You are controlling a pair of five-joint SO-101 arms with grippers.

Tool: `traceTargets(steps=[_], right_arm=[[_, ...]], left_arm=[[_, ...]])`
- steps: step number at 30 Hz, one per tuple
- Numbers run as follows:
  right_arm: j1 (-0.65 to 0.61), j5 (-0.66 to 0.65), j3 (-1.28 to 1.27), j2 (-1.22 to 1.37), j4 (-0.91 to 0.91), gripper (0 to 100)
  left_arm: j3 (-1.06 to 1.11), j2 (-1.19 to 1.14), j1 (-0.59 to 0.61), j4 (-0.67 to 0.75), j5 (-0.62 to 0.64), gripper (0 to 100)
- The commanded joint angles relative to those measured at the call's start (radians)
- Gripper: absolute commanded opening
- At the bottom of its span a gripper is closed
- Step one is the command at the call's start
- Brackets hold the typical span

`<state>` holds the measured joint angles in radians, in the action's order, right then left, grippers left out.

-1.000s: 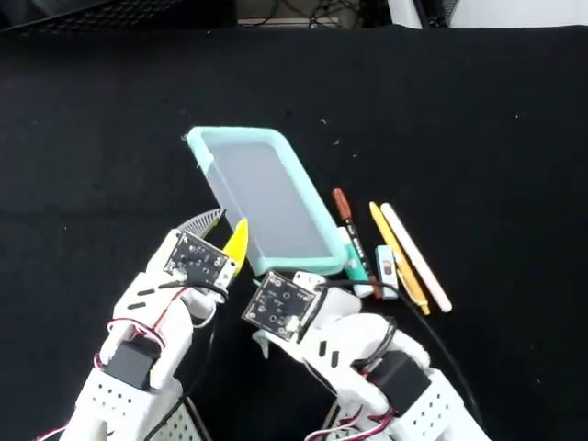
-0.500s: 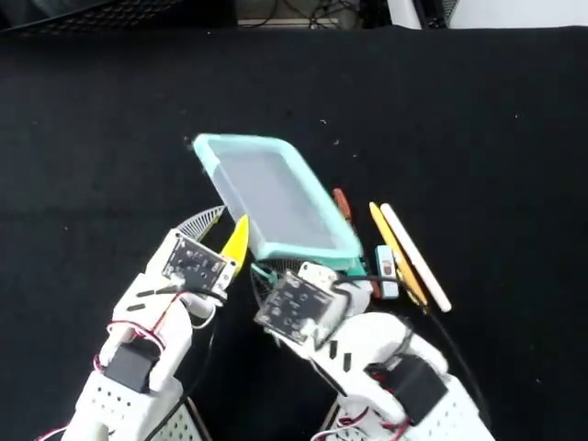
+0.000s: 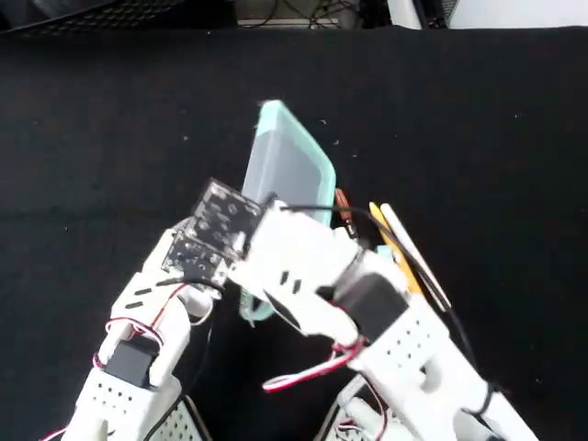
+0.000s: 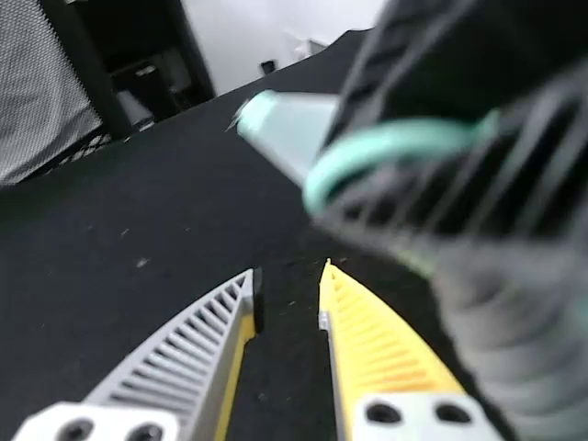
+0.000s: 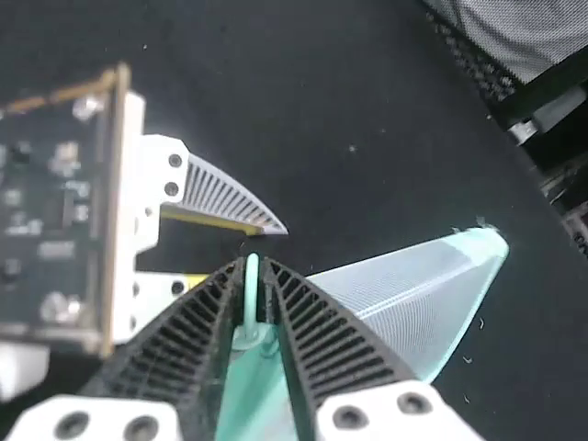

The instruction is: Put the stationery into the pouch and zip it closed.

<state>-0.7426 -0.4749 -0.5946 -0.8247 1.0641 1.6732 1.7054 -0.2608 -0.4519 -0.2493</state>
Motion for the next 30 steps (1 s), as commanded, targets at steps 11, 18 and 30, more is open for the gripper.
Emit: traceTargets(steps=[11,18,30], right_arm=[[0.232,0.008,-0.171,0.035,-0.003,1.3],[0.238,-0.025,-0.355,0.035,-0.008,1.3],[0.233,0.071,-0.608,0.035,-0.169,4.2]], left_arm=[[-0.041,0.008,0.041,0.018,0.037,13],[-0.039,0.008,0.042,0.017,0.032,13],[-0.047,0.008,0.142,0.023,0.038,13]])
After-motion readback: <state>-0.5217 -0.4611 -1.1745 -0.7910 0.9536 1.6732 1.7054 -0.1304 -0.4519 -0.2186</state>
